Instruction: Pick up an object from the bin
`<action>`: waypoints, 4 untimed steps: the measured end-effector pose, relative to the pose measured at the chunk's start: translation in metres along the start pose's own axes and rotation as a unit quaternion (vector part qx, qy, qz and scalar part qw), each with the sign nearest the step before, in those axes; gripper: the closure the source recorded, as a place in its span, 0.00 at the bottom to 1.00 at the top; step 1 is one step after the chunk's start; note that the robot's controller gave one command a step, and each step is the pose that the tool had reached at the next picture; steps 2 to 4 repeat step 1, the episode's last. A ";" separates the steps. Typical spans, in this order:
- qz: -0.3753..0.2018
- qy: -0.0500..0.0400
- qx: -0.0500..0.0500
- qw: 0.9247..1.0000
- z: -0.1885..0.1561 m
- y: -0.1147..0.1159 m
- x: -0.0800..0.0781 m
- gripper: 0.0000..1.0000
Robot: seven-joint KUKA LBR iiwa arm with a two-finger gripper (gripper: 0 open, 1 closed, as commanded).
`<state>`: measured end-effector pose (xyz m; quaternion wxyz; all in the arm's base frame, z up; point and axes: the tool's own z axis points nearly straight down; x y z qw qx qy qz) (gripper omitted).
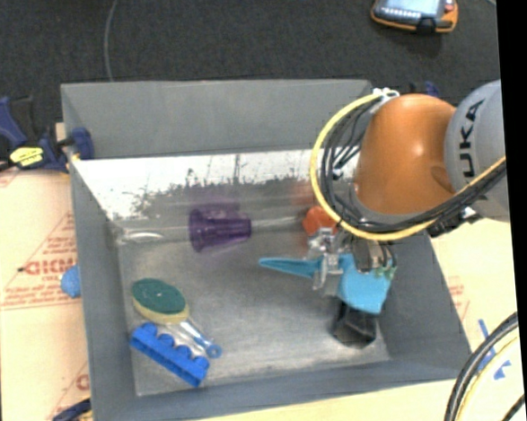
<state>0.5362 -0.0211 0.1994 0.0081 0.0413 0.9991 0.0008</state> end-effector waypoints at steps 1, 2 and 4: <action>0.002 -0.006 0.001 1.000 -0.064 -0.002 0.009 1.00; 0.002 -0.006 0.001 1.000 -0.064 -0.002 0.009 1.00; 0.002 -0.006 0.001 1.000 -0.064 -0.002 0.009 1.00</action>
Offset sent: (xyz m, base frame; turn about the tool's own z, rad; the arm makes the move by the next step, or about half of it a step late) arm 0.0100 -0.0099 0.1292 -0.0021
